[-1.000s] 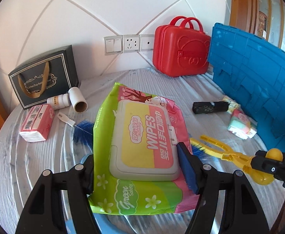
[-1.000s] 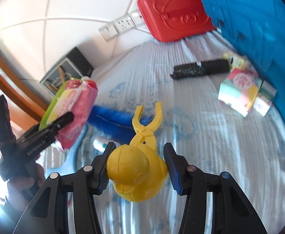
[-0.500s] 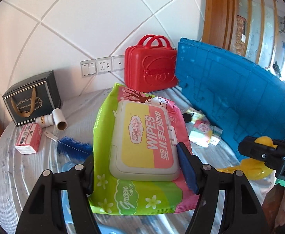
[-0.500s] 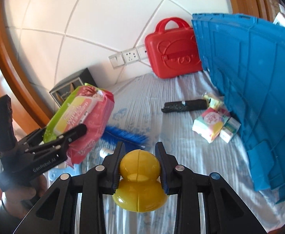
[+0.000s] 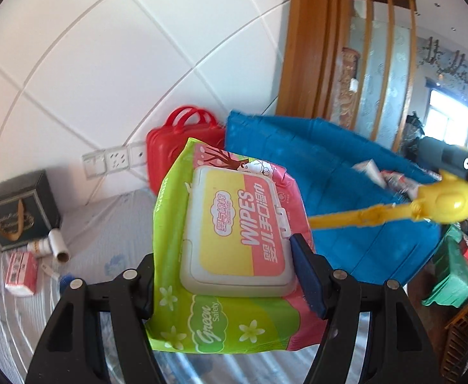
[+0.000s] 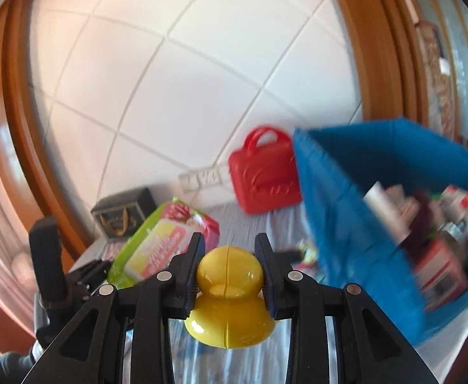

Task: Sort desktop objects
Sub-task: 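Lift both items over the blue crate and open both grippers, then move both tools back toward the remaining items on the bed, then approach the Kotex pad pack with the right gripper while the left nears a pill bottle, then grasp the Kotex pad pack with the right gripper while the left grasps the white pill bottle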

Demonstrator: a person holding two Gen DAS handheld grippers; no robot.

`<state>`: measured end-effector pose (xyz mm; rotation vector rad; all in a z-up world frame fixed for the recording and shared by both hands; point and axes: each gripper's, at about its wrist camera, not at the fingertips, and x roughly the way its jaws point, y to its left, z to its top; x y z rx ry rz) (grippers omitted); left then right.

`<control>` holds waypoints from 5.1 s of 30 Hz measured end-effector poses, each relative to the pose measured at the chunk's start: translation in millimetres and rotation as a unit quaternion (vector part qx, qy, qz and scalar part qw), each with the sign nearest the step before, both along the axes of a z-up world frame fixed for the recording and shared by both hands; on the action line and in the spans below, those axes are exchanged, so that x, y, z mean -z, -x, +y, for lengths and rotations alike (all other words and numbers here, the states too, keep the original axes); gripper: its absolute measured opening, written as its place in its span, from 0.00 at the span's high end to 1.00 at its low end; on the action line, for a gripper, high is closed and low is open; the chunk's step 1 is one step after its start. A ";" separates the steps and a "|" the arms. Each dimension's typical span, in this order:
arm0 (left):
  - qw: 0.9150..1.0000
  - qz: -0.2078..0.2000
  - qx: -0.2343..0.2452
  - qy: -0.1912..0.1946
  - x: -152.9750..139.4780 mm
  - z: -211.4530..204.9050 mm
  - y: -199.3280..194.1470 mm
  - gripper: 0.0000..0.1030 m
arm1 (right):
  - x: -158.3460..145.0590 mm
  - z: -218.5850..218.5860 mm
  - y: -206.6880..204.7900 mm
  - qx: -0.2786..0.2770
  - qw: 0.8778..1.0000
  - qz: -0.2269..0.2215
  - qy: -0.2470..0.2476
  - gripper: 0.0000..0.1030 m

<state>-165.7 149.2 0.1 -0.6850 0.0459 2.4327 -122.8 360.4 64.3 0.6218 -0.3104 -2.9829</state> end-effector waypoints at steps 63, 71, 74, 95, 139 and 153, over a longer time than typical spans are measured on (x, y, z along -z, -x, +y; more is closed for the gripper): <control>0.978 -0.022 -0.196 0.067 131.3 -107.8 109.4 0.16 | 269.7 -10.0 180.5 0.168 0.963 -0.197 -0.074 0.07; 0.967 -0.086 -0.228 0.072 202.2 -128.1 106.1 0.16 | 299.9 -6.6 202.3 0.190 0.949 -0.230 -0.099 0.01; 0.963 -0.102 -0.240 0.072 216.3 -135.3 92.0 0.16 | 309.6 -13.1 212.7 0.162 0.952 -0.244 -0.086 0.01; 0.948 -0.184 -0.242 0.096 285.7 -82.0 104.4 0.16 | 337.7 1.8 239.0 0.122 0.959 -0.247 -0.062 0.03; 0.921 -0.185 -0.341 0.045 287.6 -115.7 77.6 0.17 | 353.9 7.3 267.3 0.065 0.960 -0.271 -0.043 0.18; 0.919 -0.188 -0.345 0.029 272.7 -131.2 62.5 0.67 | 354.1 5.3 269.4 0.066 0.957 -0.282 -0.032 0.18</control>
